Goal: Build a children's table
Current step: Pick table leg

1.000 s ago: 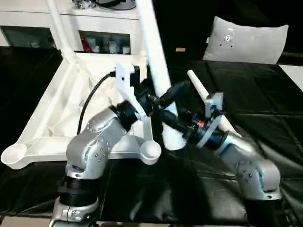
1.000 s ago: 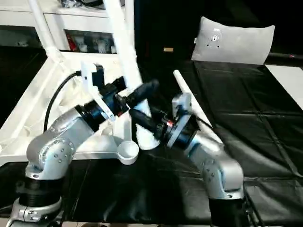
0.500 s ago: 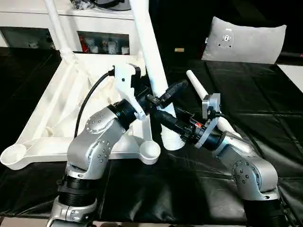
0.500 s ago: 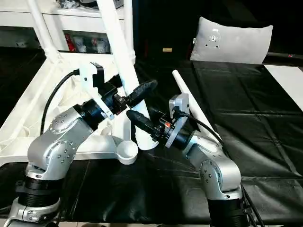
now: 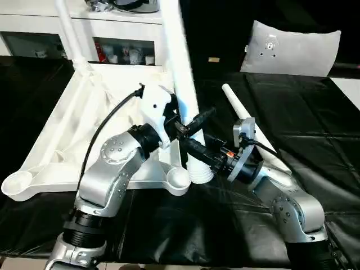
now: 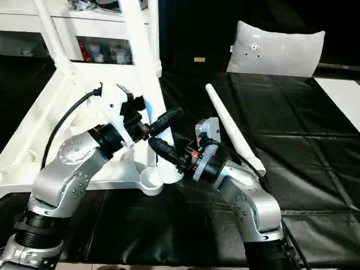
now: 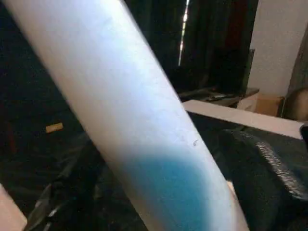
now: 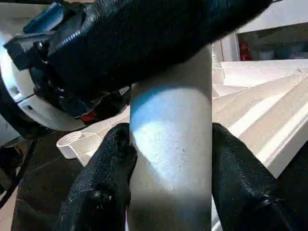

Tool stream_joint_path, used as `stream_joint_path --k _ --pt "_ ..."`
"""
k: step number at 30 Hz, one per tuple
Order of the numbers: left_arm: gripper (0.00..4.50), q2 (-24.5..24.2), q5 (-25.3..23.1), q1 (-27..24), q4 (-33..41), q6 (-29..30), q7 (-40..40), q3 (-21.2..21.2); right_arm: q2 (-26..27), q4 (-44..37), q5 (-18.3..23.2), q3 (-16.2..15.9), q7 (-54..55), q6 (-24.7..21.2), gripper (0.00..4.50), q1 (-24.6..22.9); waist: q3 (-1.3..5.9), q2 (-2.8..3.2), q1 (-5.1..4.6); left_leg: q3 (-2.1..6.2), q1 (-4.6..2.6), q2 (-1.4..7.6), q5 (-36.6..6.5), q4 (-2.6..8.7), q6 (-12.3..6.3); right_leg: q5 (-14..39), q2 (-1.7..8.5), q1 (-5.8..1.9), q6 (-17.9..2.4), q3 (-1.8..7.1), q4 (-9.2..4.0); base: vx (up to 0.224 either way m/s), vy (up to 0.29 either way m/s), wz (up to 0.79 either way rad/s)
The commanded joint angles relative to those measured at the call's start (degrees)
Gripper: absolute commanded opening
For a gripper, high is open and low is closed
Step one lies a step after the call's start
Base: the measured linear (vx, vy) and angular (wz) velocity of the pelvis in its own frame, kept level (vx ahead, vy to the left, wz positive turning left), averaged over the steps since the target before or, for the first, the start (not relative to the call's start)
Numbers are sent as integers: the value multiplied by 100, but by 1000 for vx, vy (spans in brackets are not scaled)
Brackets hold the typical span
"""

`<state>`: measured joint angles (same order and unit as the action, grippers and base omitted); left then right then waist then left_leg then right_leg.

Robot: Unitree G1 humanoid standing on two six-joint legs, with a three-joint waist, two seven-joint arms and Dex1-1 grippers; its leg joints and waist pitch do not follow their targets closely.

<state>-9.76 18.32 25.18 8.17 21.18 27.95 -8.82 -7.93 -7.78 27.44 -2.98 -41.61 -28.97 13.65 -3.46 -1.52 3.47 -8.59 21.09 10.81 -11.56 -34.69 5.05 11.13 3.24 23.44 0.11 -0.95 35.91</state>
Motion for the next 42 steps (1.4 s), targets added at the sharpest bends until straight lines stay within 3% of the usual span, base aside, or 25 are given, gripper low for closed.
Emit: stream_joint_path --k 1,2,7,11,18,27,34,37,38,42 --pt "318 -69 -96 -81 -134 55 -81 140 -25 -159 74 7 -28 180 189 -16 381 23 7 -33 -7 130 -642 408 28 605 311 -333 -1006 175 -404 0 0 0" --pt "318 140 231 -98 -95 198 -215 353 -22 -161 66 5 -9 202 189 -36 381 29 5 -35 -4 129 -648 405 35 609 313 -337 -1013 178 -399 0 0 0" --pt "284 422 910 -143 131 504 -168 563 -18 -128 16 17 3 267 188 -70 377 12 4 -40 -1 124 -709 400 15 706 306 -333 -1053 176 -415 0 0 0" --pt "253 420 888 -209 180 565 -146 500 -3 -89 -31 15 61 337 188 -55 377 17 1 -34 0 131 -699 405 -14 721 301 -333 -1014 174 -420 0 0 0" --pt "219 727 1462 -284 333 970 -389 790 -6 -6 -173 -45 140 473 188 -42 373 -13 2 -45 6 120 -685 393 -27 821 298 -333 -990 177 -431 0 0 0" --pt "217 626 869 -196 99 765 -867 815 -82 147 -365 -54 281 622 188 58 373 -38 -4 -42 8 125 -623 396 -61 895 296 -331 -863 175 -433 0 0 0" --pt "217 608 764 -186 131 703 -995 765 -140 281 -495 -43 384 707 188 113 377 -49 -2 -50 13 120 -538 383 -90 767 296 -336 -892 175 -425 0 0 0" --pt "217 634 757 -185 142 705 -989 730 -109 263 -487 -20 457 707 188 92 375 -42 0 -48 9 119 -554 384 -97 805 295 -334 -886 173 -427 0 0 0" --pt "217 637 750 -181 140 707 -974 713 -103 262 -505 -20 470 717 188 100 377 -9 2 -45 11 118 -559 382 -84 802 297 -336 -885 176 -424 0 0 0" --pt "217 538 656 -144 80 730 -977 667 -23 284 -501 61 634 678 188 167 377 -18 -3 -42 6 119 -609 390 -61 839 296 -331 -873 174 -430 0 0 0"
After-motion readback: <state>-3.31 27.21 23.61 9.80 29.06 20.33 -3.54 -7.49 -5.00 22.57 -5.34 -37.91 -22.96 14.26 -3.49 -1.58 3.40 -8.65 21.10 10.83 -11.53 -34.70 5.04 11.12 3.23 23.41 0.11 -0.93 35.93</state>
